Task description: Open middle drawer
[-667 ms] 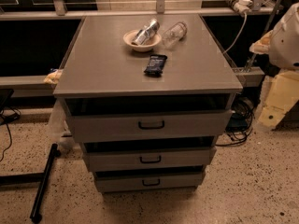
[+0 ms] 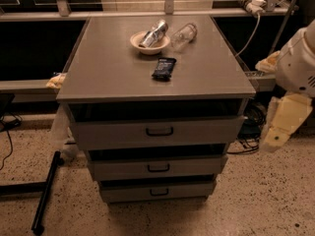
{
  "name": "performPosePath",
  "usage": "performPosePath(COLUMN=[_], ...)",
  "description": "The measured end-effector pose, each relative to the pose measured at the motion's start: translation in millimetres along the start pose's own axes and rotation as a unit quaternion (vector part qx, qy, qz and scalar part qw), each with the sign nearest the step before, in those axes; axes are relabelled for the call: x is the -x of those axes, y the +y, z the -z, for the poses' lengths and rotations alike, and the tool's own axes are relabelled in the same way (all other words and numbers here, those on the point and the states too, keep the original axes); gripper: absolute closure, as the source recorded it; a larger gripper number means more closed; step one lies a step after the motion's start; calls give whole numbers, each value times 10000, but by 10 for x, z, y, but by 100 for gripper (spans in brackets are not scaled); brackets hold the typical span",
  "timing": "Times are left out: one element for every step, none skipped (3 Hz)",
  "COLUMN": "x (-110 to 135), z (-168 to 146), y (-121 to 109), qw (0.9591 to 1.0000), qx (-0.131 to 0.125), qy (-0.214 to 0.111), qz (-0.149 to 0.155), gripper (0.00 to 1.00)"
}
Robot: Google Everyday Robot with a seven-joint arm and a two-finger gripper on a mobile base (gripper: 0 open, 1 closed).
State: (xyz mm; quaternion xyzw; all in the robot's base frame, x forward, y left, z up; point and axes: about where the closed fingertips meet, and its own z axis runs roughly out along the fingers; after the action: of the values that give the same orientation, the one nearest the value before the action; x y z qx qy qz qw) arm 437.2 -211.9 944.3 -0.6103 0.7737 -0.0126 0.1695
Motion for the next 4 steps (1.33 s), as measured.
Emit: performPosePath(x=[-170,-170,-197,-349], z=[-529,-529,-613,-1260], y=[200,200,233,520], qw=[9990,9990,9992,9983], qx=[422,422,380,497], qy=[-130,-130,-136,-305], qz=[-106,-106,-71,31], gripper=[0,0,0,0])
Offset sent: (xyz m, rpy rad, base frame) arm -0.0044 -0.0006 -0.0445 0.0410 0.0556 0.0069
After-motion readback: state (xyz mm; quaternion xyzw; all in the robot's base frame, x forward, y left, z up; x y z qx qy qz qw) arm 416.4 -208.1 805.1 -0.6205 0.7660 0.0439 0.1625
